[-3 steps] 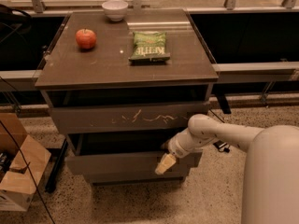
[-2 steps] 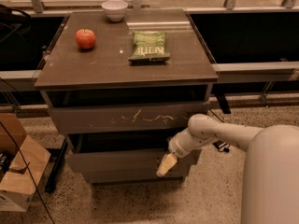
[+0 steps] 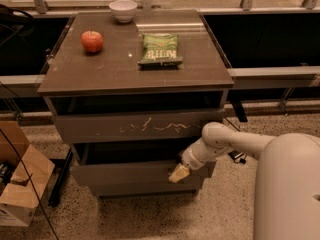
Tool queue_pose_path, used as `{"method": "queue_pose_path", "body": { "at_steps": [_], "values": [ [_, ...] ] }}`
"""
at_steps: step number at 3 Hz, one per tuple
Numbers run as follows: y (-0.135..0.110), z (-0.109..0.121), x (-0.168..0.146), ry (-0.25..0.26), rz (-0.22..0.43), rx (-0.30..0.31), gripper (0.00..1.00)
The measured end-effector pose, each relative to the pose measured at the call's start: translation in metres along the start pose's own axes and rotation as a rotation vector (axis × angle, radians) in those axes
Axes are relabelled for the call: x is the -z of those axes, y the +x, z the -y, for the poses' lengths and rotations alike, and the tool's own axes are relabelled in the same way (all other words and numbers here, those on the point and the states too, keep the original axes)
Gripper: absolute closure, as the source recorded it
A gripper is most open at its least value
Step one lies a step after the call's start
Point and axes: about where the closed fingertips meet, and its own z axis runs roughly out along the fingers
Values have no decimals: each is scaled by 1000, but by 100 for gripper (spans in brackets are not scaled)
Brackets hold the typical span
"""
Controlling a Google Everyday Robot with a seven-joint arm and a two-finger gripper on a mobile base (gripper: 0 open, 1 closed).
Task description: Open middle drawer
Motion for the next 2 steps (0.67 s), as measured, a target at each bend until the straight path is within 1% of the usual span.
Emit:
{"method": "queue_pose_path", "body": {
  "at_steps": [1, 2],
  "values": [
    [-2, 0, 3, 0, 0, 0, 65],
    [5, -13, 10, -6, -99, 22, 70]
  ]
}}
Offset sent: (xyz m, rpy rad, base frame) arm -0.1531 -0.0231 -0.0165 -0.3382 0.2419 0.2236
